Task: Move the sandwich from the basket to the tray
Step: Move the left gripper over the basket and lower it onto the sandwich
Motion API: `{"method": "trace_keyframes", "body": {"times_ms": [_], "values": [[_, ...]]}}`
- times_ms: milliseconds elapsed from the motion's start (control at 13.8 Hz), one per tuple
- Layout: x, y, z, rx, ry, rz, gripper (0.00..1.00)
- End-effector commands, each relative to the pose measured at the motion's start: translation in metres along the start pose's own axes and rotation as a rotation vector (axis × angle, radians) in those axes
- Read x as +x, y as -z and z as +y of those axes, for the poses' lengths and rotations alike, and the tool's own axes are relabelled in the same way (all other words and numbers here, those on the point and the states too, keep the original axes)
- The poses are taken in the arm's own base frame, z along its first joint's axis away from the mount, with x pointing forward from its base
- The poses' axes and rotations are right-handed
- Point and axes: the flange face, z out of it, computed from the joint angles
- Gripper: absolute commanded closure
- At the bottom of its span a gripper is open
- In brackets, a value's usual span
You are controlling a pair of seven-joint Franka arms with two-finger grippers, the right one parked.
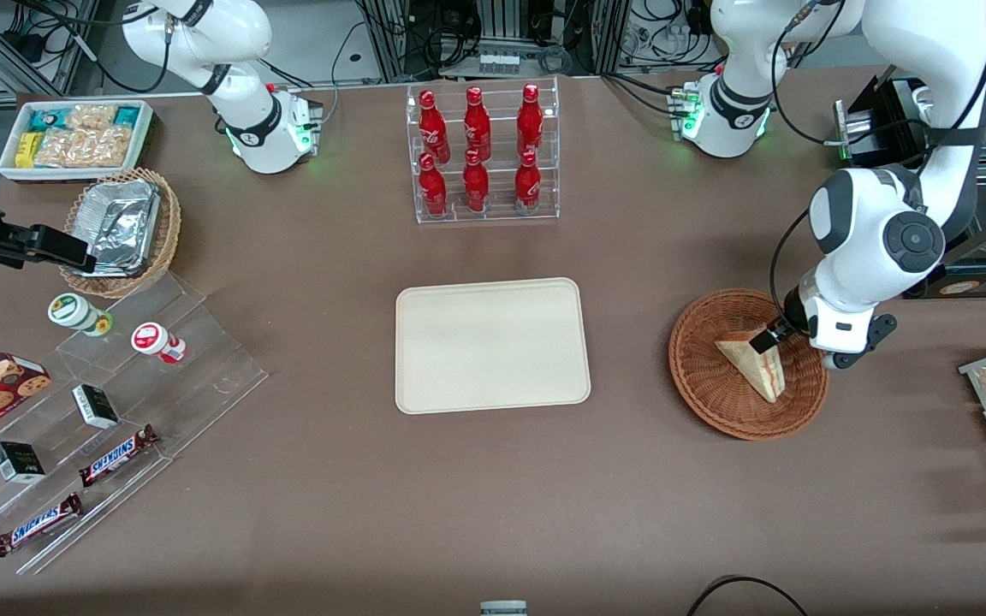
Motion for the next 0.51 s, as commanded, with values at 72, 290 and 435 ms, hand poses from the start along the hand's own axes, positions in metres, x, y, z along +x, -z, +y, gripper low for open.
{"method": "trace_keyframes", "body": {"times_ms": [72, 290, 435], "values": [[-0.001, -0.010, 0.008, -0.021, 0.018, 0.011, 0.00], [-0.001, -0.023, 0.013, -0.030, 0.020, 0.018, 0.00], [0.000, -0.035, 0.014, -0.031, 0.029, 0.018, 0.00]]}}
